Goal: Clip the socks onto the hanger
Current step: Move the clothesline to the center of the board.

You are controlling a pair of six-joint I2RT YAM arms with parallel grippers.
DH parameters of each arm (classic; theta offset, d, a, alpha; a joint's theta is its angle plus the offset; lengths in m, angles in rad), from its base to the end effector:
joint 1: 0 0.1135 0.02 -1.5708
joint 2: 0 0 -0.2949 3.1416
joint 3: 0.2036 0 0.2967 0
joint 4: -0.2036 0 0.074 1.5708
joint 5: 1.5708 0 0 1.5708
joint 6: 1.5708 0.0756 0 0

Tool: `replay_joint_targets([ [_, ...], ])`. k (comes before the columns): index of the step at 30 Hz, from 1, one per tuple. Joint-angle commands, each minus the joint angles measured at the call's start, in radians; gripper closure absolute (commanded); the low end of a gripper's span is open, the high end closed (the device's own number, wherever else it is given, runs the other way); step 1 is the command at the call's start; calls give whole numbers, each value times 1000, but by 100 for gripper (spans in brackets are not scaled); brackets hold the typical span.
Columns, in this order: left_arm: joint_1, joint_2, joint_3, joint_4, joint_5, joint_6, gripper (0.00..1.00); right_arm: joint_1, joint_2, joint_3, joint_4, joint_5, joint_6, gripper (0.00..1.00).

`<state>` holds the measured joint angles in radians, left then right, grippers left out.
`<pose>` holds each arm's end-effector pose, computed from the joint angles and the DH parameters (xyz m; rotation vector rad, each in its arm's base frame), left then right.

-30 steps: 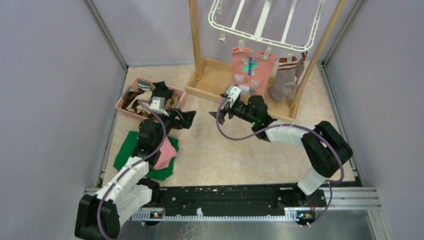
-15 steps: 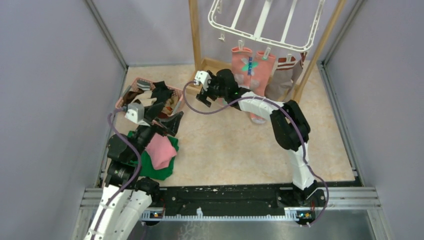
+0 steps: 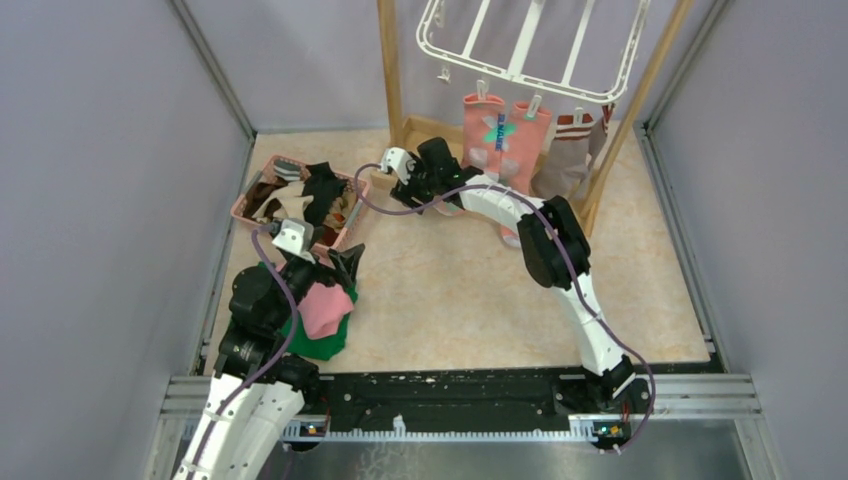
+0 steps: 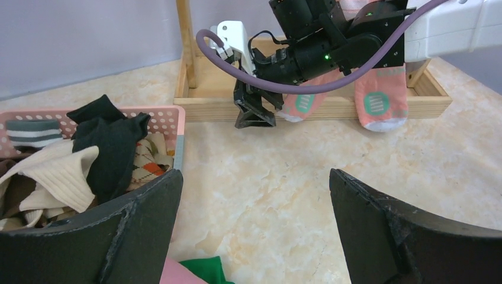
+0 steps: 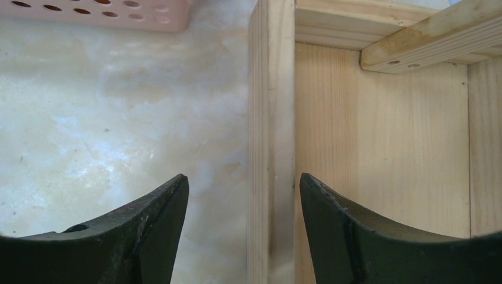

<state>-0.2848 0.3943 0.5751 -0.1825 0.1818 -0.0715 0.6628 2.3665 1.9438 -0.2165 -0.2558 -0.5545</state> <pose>0.1604 -0.0612 0.3378 0.3115 1.5573 -0.4217 0.4914 0.4079 0.1676 -1.3760 1.7255 0.3427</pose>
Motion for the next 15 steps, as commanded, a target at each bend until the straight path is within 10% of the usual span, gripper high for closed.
replay_joint_targets([
  [1,4,-13,6,14,-3,26,1,-13,28,58,-41,22,-42,34],
  [7,4,-17,3,15,5,22,1,-28,60,57,-41,34,-52,36],
  [15,4,-17,2,17,3,21,1,-39,33,19,-51,53,-72,82],
])
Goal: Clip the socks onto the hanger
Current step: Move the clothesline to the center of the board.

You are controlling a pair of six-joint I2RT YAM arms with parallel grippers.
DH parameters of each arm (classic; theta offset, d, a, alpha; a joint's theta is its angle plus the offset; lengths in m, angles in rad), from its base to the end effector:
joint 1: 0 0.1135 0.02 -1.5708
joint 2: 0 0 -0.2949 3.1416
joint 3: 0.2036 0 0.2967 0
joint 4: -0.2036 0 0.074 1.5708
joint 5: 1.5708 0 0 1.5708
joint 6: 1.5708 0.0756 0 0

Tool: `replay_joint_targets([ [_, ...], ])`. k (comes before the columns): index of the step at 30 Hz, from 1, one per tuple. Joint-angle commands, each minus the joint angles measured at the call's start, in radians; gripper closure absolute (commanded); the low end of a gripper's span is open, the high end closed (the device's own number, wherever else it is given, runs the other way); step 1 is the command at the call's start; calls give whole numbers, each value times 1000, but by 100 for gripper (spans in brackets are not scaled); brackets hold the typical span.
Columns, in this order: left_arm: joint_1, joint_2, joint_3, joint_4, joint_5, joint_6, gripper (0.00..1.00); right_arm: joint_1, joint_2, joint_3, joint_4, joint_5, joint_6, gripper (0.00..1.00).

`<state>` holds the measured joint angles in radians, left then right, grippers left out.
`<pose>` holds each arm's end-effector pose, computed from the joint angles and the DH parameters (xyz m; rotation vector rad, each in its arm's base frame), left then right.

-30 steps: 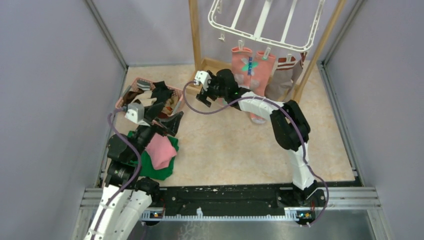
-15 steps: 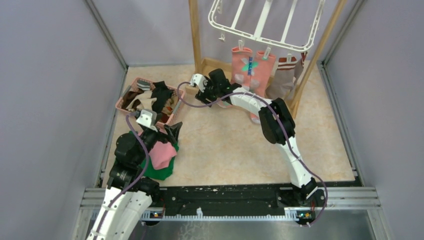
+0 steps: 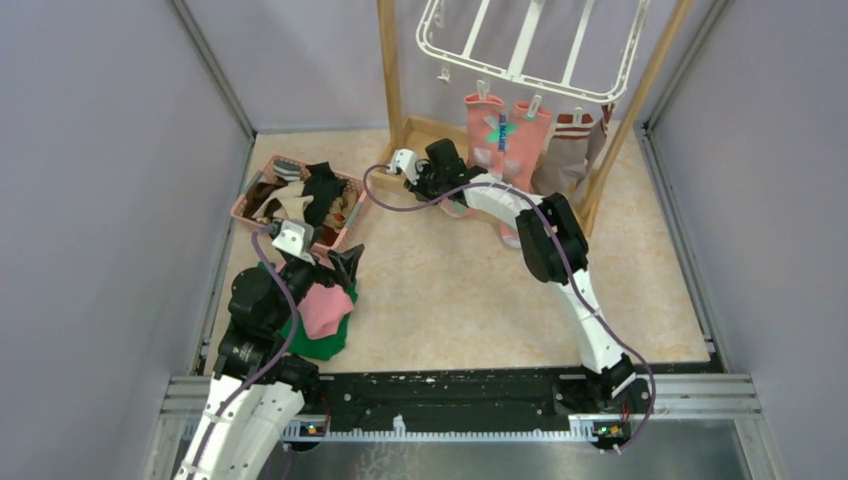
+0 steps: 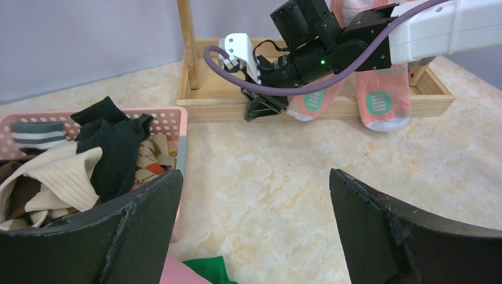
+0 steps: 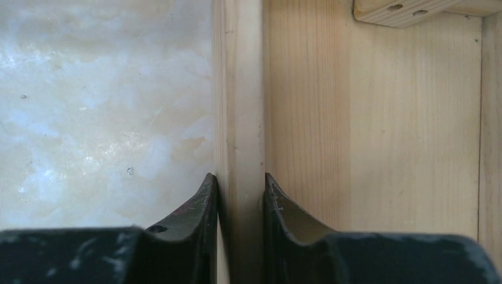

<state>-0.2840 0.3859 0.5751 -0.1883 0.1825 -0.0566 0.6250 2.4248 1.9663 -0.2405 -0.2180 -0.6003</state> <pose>0.1586 -0.0606 0.3382 0.3226 1.5515 -0.4100 0.5116 0.3892 0.1373 -1.3940 1.7829 0.2603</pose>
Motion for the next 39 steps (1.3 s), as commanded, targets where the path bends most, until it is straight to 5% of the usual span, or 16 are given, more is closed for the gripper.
replay_joint_targets([
  [1,5,-8,3,21,3,6,1,-2,-41,-27,-20,17,-25,87],
  [9,5,-8,2,27,14,3,1,-8,-238,-295,29,27,-23,98],
  [25,6,20,-3,62,94,-23,1,-7,-652,-831,71,-130,-96,92],
  [34,6,26,-16,112,182,-74,1,30,-811,-947,186,-118,-14,39],
  [39,6,28,-25,142,220,-100,1,56,-928,-1014,233,-139,14,29],
])
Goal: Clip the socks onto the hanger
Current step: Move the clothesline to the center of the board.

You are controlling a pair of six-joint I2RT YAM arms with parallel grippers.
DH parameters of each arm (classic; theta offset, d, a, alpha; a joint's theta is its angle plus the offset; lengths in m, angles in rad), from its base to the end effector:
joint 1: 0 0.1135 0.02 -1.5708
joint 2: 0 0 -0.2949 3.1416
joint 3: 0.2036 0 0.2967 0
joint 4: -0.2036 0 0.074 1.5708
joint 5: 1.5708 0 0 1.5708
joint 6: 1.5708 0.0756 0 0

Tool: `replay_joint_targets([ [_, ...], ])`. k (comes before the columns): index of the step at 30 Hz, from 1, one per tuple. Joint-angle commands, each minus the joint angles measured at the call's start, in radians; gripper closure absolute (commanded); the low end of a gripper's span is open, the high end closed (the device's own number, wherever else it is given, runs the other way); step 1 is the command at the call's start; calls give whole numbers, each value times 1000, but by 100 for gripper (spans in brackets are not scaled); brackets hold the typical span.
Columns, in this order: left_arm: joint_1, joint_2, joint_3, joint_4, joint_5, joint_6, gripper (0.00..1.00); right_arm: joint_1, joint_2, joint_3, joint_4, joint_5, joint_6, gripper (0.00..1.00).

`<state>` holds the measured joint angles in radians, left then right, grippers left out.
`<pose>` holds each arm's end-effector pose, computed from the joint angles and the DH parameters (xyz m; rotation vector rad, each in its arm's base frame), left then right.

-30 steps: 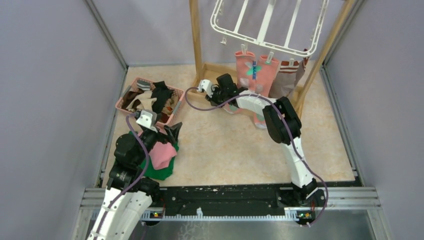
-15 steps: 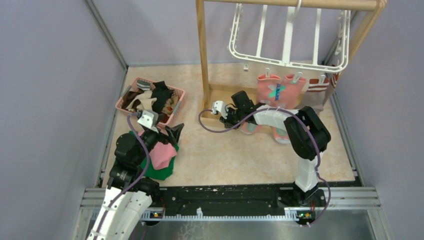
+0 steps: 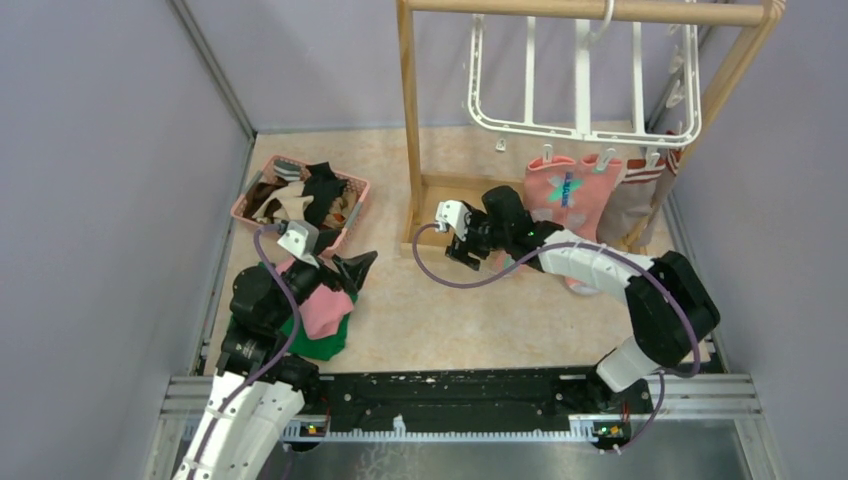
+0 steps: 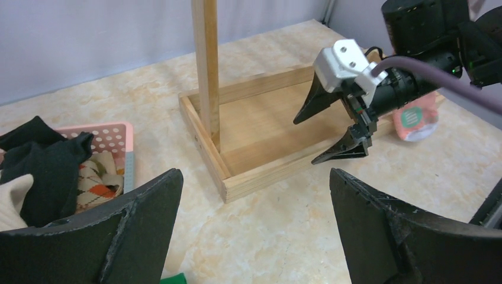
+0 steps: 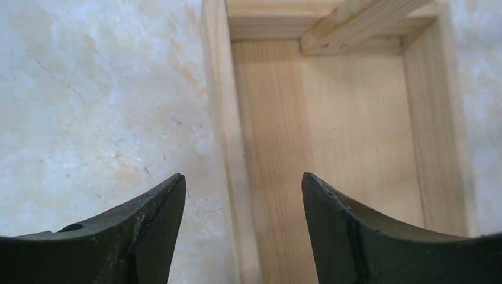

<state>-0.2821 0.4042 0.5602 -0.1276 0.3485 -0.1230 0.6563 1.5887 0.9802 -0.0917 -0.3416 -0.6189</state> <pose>0.1576 -0.0726 0.3380 0.4027 1.5215 -0.5876 0.3086 0.2697 0.1979 -1.4826 1.6985 0.4071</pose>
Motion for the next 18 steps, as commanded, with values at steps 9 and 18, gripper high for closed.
replay_joint_targets([
  [9,5,51,-39,218,114,-129,1,131,-178,-133,162,-146,211,29],
  [18,79,398,98,247,102,-245,3,132,-343,-363,388,-117,415,29],
])
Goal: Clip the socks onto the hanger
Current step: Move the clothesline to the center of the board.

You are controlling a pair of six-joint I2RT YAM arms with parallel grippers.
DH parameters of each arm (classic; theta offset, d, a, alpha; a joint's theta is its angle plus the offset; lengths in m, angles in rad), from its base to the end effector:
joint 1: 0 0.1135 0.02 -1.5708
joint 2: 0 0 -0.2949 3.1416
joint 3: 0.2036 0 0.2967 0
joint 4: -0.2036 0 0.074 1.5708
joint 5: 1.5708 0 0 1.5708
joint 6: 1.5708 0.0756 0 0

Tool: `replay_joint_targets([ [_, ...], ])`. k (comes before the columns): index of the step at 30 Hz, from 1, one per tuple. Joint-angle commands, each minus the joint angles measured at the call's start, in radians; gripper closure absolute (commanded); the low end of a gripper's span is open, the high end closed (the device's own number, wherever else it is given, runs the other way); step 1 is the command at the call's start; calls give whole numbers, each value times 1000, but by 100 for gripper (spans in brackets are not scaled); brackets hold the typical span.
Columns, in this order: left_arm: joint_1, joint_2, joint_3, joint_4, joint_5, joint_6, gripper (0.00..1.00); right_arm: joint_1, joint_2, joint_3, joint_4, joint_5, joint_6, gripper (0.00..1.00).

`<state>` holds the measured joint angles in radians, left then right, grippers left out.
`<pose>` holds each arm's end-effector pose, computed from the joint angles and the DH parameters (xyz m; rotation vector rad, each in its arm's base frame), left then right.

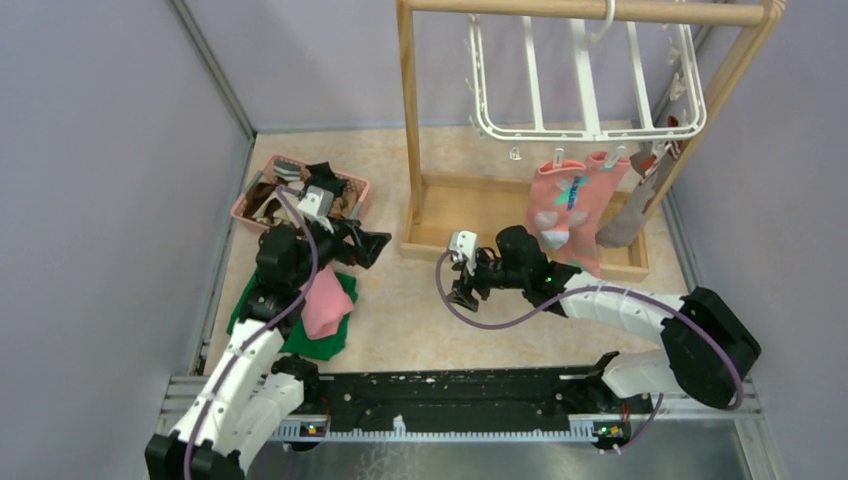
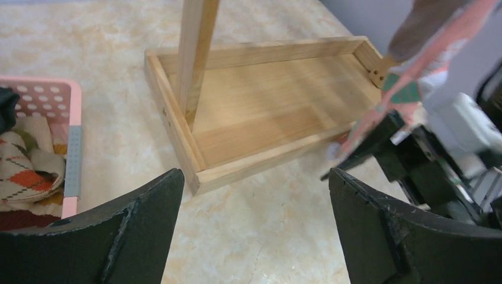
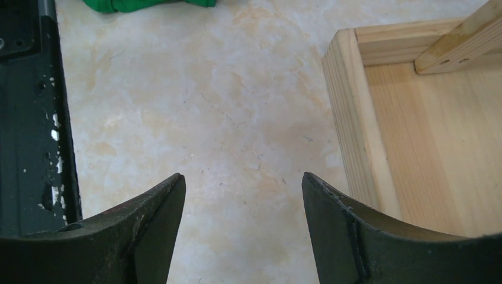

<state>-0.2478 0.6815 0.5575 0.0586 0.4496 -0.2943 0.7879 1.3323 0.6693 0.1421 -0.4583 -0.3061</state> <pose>0.2135 -0.0879 0.3136 0.3150 1.6582 -0.7775 0.2156 0.2641 0.1979 -1.3380 1.6503 0.7678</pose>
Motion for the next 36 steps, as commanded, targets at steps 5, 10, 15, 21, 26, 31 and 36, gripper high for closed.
replay_joint_targets([
  [5,151,374,314,-81,9,-29,14,-18,-139,-105,227,-5,178,28],
  [10,220,488,435,-164,-265,107,21,-40,-174,-163,306,-18,229,28],
  [15,307,573,481,-163,-538,145,41,-72,-175,-212,385,-20,292,28],
  [21,498,601,388,-71,-372,-10,32,-90,-162,-224,408,-32,331,28],
  [26,548,646,356,-65,-303,-69,20,-90,-162,-231,427,-44,338,28],
  [31,582,722,354,-18,-167,-160,21,-90,-152,-230,428,-45,335,29],
  [36,616,769,342,34,-42,-252,26,-91,-140,-230,433,-55,334,29],
])
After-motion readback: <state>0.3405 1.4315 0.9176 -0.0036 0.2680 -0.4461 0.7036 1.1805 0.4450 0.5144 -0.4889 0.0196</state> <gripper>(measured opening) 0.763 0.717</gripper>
